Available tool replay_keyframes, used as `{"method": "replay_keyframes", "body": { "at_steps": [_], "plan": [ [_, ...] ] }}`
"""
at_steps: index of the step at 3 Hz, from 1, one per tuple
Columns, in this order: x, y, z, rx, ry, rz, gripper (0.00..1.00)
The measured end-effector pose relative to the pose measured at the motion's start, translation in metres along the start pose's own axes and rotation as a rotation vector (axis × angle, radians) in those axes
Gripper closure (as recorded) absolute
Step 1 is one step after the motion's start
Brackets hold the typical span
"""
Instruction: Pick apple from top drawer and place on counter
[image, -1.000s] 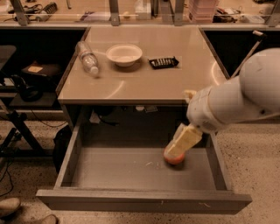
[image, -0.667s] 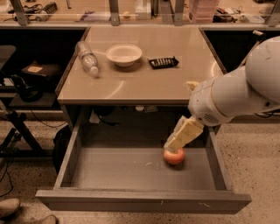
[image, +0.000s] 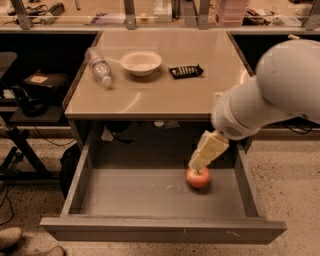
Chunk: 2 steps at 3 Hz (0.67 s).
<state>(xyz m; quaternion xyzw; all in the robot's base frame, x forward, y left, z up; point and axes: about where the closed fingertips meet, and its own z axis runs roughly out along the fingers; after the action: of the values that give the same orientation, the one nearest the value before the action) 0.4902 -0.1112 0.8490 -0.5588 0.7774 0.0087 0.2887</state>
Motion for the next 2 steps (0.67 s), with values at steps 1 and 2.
{"method": "replay_keyframes", "body": {
  "at_steps": [1, 2],
  "plan": [
    [-0.0158, -0.0087, 0.0182, 0.019, 0.071, -0.027, 0.00],
    [-0.0170, -0.0090, 0.0187, 0.020, 0.071, -0.028, 0.00]
  ]
}}
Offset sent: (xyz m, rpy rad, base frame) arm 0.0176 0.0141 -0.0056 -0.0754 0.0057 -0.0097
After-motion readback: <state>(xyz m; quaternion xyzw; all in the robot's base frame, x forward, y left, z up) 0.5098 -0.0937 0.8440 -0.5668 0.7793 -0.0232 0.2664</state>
